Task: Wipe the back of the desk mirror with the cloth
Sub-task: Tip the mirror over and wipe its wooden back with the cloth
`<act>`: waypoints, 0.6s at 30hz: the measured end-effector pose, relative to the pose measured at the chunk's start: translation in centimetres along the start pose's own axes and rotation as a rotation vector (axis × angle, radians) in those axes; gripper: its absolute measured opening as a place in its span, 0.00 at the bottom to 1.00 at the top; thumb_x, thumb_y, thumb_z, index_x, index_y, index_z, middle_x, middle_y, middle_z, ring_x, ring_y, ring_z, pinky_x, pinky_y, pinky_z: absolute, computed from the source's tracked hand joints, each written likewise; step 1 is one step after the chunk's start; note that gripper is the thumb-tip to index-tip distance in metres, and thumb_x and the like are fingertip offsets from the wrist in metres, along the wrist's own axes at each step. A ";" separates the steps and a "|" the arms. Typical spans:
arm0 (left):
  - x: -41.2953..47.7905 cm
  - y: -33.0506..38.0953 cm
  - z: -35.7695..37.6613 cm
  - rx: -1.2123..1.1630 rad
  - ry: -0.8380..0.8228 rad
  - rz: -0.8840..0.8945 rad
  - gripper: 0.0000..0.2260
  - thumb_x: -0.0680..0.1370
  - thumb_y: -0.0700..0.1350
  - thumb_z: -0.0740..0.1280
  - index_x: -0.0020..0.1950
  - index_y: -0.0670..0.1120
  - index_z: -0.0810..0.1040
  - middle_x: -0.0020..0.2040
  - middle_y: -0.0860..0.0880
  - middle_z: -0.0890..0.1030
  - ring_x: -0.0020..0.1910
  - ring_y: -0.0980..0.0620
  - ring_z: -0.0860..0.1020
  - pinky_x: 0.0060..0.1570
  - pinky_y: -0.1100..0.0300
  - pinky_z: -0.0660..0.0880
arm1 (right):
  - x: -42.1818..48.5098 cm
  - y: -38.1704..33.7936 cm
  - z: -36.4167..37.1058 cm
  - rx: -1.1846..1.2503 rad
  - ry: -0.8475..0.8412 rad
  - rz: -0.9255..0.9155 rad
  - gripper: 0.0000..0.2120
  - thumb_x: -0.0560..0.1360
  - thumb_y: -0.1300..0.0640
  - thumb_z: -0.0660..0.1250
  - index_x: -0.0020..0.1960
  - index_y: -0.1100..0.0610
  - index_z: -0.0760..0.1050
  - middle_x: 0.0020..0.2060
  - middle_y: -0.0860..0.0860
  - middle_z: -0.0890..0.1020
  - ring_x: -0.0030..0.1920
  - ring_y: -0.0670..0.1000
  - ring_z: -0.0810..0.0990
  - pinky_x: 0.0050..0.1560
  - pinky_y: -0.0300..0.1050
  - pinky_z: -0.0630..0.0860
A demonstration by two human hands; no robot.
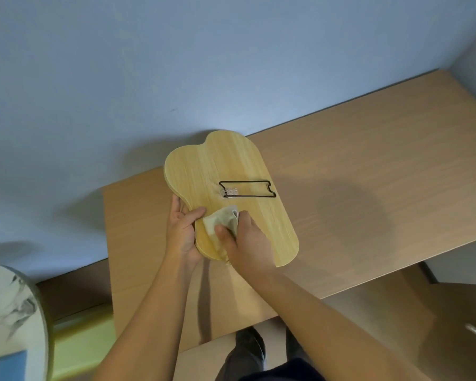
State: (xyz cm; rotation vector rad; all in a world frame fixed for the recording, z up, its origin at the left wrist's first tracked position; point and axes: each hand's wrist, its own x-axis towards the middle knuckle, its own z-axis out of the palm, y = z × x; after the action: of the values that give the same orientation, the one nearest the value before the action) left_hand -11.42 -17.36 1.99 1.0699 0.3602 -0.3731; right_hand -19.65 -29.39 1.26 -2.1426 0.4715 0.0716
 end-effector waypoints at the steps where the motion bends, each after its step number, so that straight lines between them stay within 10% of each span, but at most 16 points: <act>1: 0.1 -0.2 -0.4 -0.008 0.000 -0.005 0.34 0.77 0.24 0.63 0.77 0.52 0.74 0.74 0.40 0.78 0.69 0.36 0.79 0.68 0.33 0.75 | 0.2 0.9 0.1 -0.028 0.010 -0.005 0.17 0.81 0.38 0.60 0.49 0.51 0.61 0.43 0.49 0.76 0.39 0.56 0.80 0.33 0.50 0.75; 18: 1.2 -1.4 -2.7 -0.081 0.011 -0.044 0.35 0.74 0.25 0.66 0.76 0.54 0.75 0.74 0.43 0.79 0.73 0.35 0.76 0.69 0.27 0.70 | 2.7 12.1 -6.4 -0.207 0.299 0.259 0.15 0.82 0.47 0.63 0.50 0.58 0.65 0.49 0.61 0.81 0.41 0.63 0.79 0.39 0.53 0.73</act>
State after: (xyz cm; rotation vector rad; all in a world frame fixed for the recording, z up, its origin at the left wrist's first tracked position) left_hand -11.30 -15.71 -0.76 0.9862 0.4065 -0.3888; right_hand -22.31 -41.48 -5.04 -2.2925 0.9518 -0.0586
